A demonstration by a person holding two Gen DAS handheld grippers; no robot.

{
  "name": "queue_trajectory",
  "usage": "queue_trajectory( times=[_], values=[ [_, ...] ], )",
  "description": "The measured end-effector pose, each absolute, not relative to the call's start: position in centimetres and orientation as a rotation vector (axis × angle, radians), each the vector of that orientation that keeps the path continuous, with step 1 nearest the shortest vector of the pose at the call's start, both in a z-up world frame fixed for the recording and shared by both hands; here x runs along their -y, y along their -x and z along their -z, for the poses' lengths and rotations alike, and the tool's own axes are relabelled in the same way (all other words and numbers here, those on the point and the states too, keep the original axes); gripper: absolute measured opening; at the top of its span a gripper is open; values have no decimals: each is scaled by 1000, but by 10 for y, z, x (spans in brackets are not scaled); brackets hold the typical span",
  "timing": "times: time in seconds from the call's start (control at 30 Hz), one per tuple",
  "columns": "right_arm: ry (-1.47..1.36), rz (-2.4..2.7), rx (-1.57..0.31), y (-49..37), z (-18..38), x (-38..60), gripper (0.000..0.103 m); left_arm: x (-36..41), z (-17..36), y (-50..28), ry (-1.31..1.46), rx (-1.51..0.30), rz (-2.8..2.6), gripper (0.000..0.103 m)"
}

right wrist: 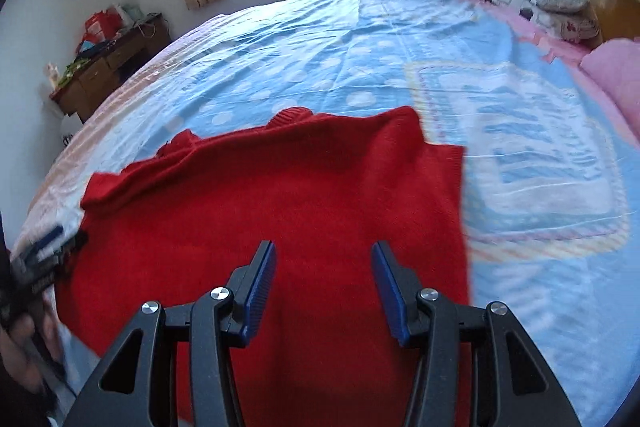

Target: Fold small clothes

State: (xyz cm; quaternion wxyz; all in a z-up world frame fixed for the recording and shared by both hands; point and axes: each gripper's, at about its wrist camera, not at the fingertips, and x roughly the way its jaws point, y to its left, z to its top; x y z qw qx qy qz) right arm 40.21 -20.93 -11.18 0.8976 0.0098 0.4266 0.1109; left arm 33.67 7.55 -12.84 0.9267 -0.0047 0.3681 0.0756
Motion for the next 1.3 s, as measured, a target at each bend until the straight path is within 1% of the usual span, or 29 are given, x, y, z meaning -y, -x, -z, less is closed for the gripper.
queue_trajectory(
  times=[0.1,0.17,0.3,0.37,0.47,0.6,0.67,0.73,0.77,0.8,0.83,0.87,0.9,0.93,1.0,1.03,1.07,1.1,1.13,1.17,1.2,1.3],
  values=[
    [25,-239,-884,-393,110,204,51,-53,113,-354,-134,-752,-114,91],
    [61,-243,-871,-389,110,198,51,-54,107,-374,-119,-762,-104,94],
    [60,-248,-839,-373,108,197,51,-80,112,-412,-162,-760,-321,95],
    [50,-252,-830,-365,106,201,51,-102,117,-417,-126,-797,-407,94],
    [60,-241,-809,-352,102,215,51,-124,117,-394,-25,-800,-369,93],
    [18,-211,-809,-337,102,248,51,-126,114,-328,126,-784,-220,92],
    [-4,-187,-808,-331,104,263,51,-120,113,-299,180,-766,-146,90],
    [-17,-176,-816,-330,108,272,51,-106,114,-279,180,-750,-95,81],
    [-32,-174,-825,-330,110,276,51,-100,116,-273,181,-749,-72,79],
    [-46,-176,-830,-330,112,279,51,-93,118,-269,188,-747,-42,74],
    [-56,-179,-832,-331,113,280,51,-85,121,-268,189,-751,-4,67],
    [-61,-183,-831,-332,113,280,49,-80,121,-268,180,-760,10,63],
    [-68,-197,-827,-332,114,278,44,-75,124,-271,174,-776,17,56],
    [-70,-217,-832,-334,116,276,42,-70,127,-274,177,-787,29,51],
    [-57,-220,-848,-337,121,274,35,-65,134,-282,183,-809,46,49],
    [-55,-200,-846,-340,124,274,33,-64,136,-284,178,-807,30,44],
    [-64,-201,-848,-341,126,275,24,-63,136,-283,178,-799,31,38],
    [-78,-221,-860,-343,128,275,15,-62,136,-284,177,-796,40,24],
    [-69,-225,-862,-342,130,273,13,-62,134,-282,174,-793,45,18],
    [-52,-222,-856,-339,129,272,5,-62,132,-279,172,-786,48,17],
    [-33,-231,-851,-335,128,270,4,-63,131,-275,172,-782,51,14],
    [-23,-252,-835,-321,121,270,4,-62,128,-260,147,-770,68,12]
  ],
)
